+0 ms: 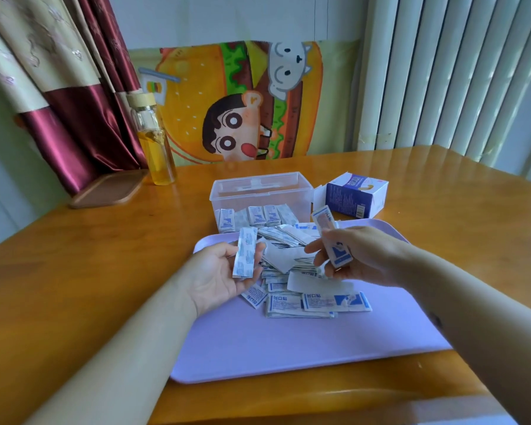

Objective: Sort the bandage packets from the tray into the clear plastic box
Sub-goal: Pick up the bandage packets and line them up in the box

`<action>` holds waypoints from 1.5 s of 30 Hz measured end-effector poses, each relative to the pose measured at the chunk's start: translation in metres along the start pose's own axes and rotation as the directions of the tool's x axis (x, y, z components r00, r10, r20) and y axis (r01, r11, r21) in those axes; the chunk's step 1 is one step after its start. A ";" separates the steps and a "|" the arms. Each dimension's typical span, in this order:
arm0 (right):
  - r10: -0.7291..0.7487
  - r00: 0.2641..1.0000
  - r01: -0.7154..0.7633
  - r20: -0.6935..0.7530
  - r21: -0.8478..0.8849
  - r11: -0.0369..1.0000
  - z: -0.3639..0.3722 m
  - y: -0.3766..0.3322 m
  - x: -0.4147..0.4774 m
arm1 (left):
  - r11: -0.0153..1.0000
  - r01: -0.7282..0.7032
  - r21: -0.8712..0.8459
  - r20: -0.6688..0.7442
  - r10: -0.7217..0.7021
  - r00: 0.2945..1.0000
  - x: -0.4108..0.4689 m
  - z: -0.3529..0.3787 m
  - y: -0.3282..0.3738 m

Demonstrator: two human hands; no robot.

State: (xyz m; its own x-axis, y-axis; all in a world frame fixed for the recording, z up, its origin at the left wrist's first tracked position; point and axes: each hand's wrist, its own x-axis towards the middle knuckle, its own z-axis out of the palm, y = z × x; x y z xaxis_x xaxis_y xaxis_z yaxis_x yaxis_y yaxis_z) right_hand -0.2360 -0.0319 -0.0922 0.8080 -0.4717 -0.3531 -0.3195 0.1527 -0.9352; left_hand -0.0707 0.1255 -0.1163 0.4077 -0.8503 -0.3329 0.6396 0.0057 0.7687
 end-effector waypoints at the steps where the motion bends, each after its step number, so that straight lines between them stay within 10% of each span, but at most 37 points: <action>1: 0.022 1.000 -0.023 0.022 0.037 0.999 -0.001 0.000 0.001 | 1.000 -0.003 0.002 0.000 0.003 1.000 0.000 0.000 -0.001; 5: -0.039 0.994 0.015 -0.101 -0.226 0.974 -0.007 -0.001 0.005 | 0.998 -0.062 -0.022 -0.025 0.062 0.998 -0.002 0.001 -0.006; 9: -0.300 0.917 -0.006 -0.262 -0.763 0.647 -0.012 -0.001 0.015 | 0.988 -0.155 -0.026 -0.066 0.153 0.986 -0.005 0.001 -0.007; 15: -0.617 0.720 0.016 -0.318 -0.881 0.473 0.000 0.006 0.026 | 0.971 -0.201 0.128 -0.147 0.219 0.964 -0.008 0.004 -0.007; 21: -0.407 0.906 0.077 -0.115 -0.902 0.425 0.049 0.008 0.039 | 0.953 -0.284 0.102 -0.181 0.298 0.937 -0.007 0.009 -0.012; 34: -0.218 0.971 0.184 -0.100 -0.269 0.945 0.013 -0.006 0.034 | 0.878 -0.320 -0.357 -0.192 0.266 0.945 -0.020 0.006 -0.010; 45: -0.219 0.970 0.218 0.106 0.023 0.976 0.039 -0.010 0.004 | 0.921 -0.122 -0.370 -0.073 0.101 0.992 -0.018 0.038 -0.029</action>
State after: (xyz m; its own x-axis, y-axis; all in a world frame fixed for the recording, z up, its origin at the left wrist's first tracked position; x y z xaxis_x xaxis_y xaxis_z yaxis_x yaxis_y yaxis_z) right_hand -0.2105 -0.0019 -0.0858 0.9063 -0.3985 -0.1407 -0.1247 0.0661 -0.9900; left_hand -0.1212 0.1205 -0.1115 0.5172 -0.8043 -0.2925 0.7809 0.3035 0.5460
